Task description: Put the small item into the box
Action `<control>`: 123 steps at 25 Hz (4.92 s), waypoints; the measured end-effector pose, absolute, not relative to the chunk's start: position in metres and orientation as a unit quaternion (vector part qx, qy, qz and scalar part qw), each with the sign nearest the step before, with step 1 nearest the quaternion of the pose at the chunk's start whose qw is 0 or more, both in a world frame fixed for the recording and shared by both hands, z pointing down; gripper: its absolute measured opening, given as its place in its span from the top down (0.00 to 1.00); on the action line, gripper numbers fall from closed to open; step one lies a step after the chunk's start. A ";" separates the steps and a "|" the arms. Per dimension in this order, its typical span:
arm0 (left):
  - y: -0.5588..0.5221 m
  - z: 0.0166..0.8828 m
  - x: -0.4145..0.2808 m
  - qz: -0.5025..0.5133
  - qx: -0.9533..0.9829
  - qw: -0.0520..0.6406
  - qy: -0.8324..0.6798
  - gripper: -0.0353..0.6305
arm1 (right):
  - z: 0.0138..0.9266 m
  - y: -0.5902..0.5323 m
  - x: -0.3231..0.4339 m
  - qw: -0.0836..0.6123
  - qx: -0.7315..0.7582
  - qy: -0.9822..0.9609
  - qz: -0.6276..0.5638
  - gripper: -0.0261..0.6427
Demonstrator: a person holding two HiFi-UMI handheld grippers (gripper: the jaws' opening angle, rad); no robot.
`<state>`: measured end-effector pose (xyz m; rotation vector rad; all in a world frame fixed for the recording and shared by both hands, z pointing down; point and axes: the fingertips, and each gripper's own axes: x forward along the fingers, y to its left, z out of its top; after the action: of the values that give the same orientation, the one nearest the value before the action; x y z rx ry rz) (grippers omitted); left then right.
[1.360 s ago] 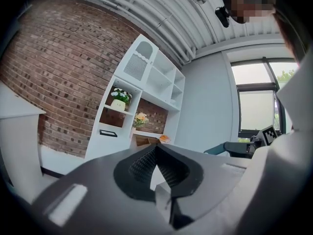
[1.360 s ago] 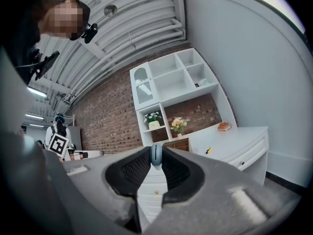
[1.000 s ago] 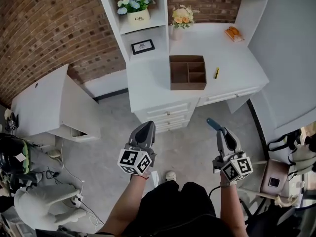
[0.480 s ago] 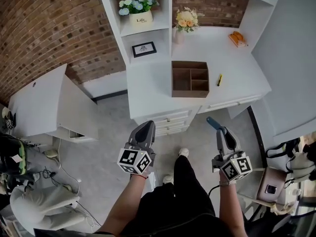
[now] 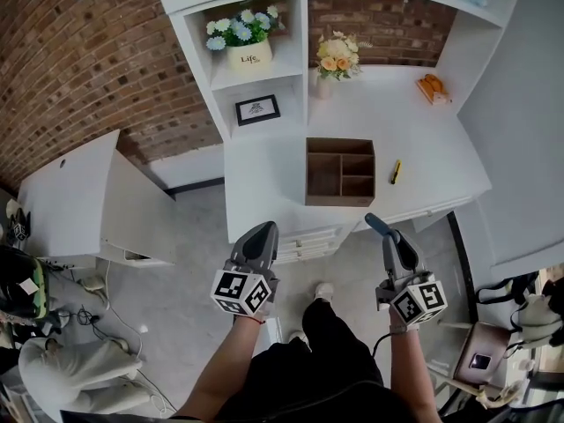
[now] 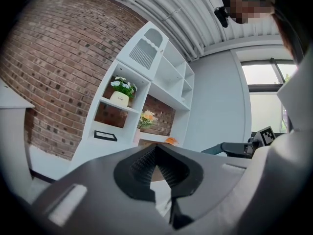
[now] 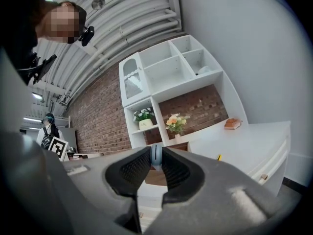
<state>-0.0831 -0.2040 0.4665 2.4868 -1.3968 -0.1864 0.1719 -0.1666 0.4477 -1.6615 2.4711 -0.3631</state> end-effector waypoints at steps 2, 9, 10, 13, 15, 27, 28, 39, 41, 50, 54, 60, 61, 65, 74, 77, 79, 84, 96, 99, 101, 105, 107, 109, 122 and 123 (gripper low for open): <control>-0.217 0.466 -0.080 -0.062 0.860 0.141 -0.486 0.94 | 0.449 -0.182 0.174 0.070 -0.549 0.824 -0.124 0.86; -0.253 0.471 -0.074 -0.056 0.851 0.146 -0.502 0.94 | 0.460 -0.226 0.181 0.059 -0.534 0.833 -0.135 0.86; -0.257 0.472 -0.073 -0.055 0.849 0.148 -0.504 0.94 | 0.463 -0.232 0.181 0.055 -0.531 0.834 -0.137 0.86; -0.268 0.475 -0.070 -0.051 0.844 0.151 -0.511 0.94 | 0.470 -0.248 0.184 0.045 -0.524 0.838 -0.145 0.86; -0.274 0.477 -0.067 -0.049 0.842 0.152 -0.515 0.94 | 0.473 -0.257 0.185 0.039 -0.520 0.840 -0.149 0.86; -0.304 0.486 -0.058 -0.040 0.828 0.157 -0.536 0.94 | 0.501 -0.289 0.185 -0.006 -0.493 0.856 -0.157 0.86; -0.306 0.487 -0.057 -0.040 0.827 0.157 -0.538 0.94 | 0.505 -0.290 0.184 -0.013 -0.489 0.858 -0.156 0.86; -0.320 0.494 -0.048 -0.034 0.820 0.159 -0.549 0.94 | 0.520 -0.295 0.180 -0.050 -0.471 0.868 -0.149 0.86; -0.323 0.492 -0.050 -0.036 0.820 0.159 -0.549 0.94 | 0.522 -0.295 0.177 -0.056 -0.470 0.869 -0.147 0.86; -0.344 0.488 -0.063 -0.037 0.828 0.157 -0.537 0.94 | 0.532 -0.300 0.166 -0.099 -0.488 0.857 -0.133 0.86; -0.356 0.486 -0.068 -0.036 0.835 0.156 -0.527 0.94 | 0.536 -0.303 0.164 -0.118 -0.501 0.848 -0.129 0.86; -0.368 0.488 -0.070 -0.035 0.843 0.162 -0.512 0.94 | 0.538 -0.309 0.159 -0.139 -0.519 0.835 -0.121 0.86; -0.369 0.488 -0.071 -0.035 0.843 0.163 -0.511 0.94 | 0.539 -0.309 0.159 -0.141 -0.521 0.833 -0.122 0.86; -0.375 0.487 -0.075 -0.038 0.845 0.164 -0.507 0.94 | 0.542 -0.312 0.161 -0.148 -0.531 0.825 -0.127 0.86; -0.382 0.489 -0.083 -0.036 0.845 0.166 -0.508 0.94 | 0.550 -0.317 0.160 -0.163 -0.537 0.817 -0.132 0.86; -0.384 0.488 -0.084 -0.035 0.846 0.164 -0.507 0.94 | 0.549 -0.317 0.158 -0.170 -0.532 0.820 -0.124 0.86; -0.385 0.488 -0.084 -0.034 0.846 0.164 -0.507 0.94 | 0.549 -0.317 0.158 -0.170 -0.531 0.821 -0.123 0.86; -0.386 0.488 -0.082 -0.032 0.847 0.165 -0.505 0.94 | 0.549 -0.315 0.159 -0.164 -0.530 0.822 -0.126 0.85; -0.388 0.485 -0.072 -0.034 0.851 0.162 -0.499 0.94 | 0.541 -0.310 0.170 -0.151 -0.539 0.820 -0.121 0.84; -0.388 0.484 -0.071 -0.033 0.851 0.161 -0.499 0.94 | 0.539 -0.310 0.172 -0.146 -0.538 0.821 -0.121 0.84; -0.388 0.484 -0.070 -0.033 0.851 0.161 -0.499 0.94 | 0.539 -0.310 0.172 -0.144 -0.537 0.822 -0.122 0.84; -0.388 0.482 -0.070 -0.034 0.852 0.158 -0.498 0.94 | 0.537 -0.311 0.171 -0.141 -0.536 0.823 -0.120 0.84; -0.388 0.481 -0.069 -0.034 0.852 0.157 -0.498 0.94 | 0.536 -0.312 0.171 -0.139 -0.537 0.823 -0.120 0.84; -0.388 0.481 -0.069 -0.034 0.852 0.157 -0.498 0.94 | 0.534 -0.312 0.172 -0.135 -0.539 0.823 -0.120 0.84; -0.390 0.469 -0.064 -0.041 0.856 0.145 -0.494 0.94 | 0.497 -0.325 0.185 -0.084 -0.552 0.824 -0.098 0.95; -0.390 0.468 -0.064 -0.042 0.857 0.144 -0.493 0.94 | 0.493 -0.327 0.186 -0.080 -0.553 0.824 -0.096 0.96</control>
<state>-0.0642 -0.3900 0.4681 2.4708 -1.4225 -0.1211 0.1856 -0.3268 0.4932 -1.8321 2.7287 -0.3184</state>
